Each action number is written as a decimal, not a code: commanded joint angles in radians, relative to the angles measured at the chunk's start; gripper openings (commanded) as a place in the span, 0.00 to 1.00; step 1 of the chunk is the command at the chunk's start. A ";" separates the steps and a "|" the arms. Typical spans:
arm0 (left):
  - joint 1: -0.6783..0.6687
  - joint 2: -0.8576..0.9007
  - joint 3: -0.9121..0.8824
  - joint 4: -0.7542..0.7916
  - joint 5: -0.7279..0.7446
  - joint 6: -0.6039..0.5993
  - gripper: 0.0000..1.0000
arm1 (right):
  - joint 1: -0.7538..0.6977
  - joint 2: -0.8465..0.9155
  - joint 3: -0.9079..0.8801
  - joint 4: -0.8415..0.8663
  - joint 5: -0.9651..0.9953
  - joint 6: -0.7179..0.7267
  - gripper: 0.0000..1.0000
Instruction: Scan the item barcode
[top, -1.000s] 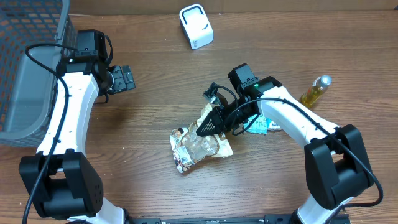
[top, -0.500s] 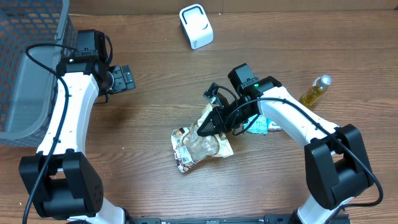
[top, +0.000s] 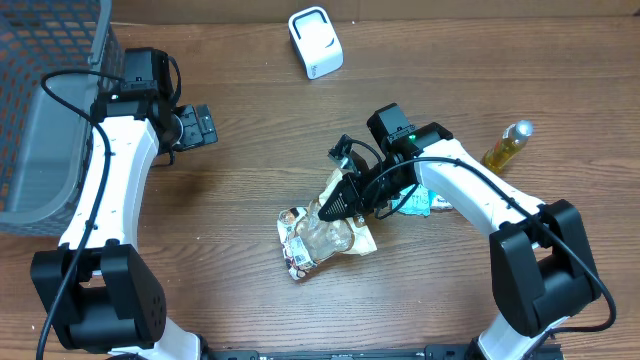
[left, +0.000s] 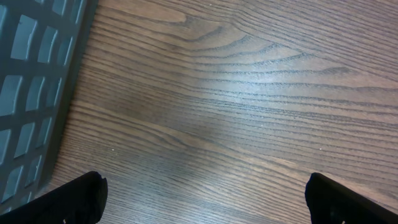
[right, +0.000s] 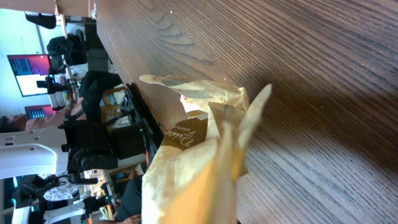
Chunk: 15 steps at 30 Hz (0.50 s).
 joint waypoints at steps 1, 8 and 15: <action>0.003 -0.005 0.018 0.001 -0.012 -0.003 1.00 | -0.004 -0.021 0.001 -0.002 -0.001 -0.009 0.04; 0.003 -0.005 0.018 0.001 -0.012 -0.003 1.00 | -0.004 -0.021 0.001 -0.040 -0.201 -0.123 0.04; 0.003 -0.005 0.018 0.001 -0.012 -0.003 1.00 | -0.011 -0.021 0.001 -0.069 -0.222 -0.140 0.04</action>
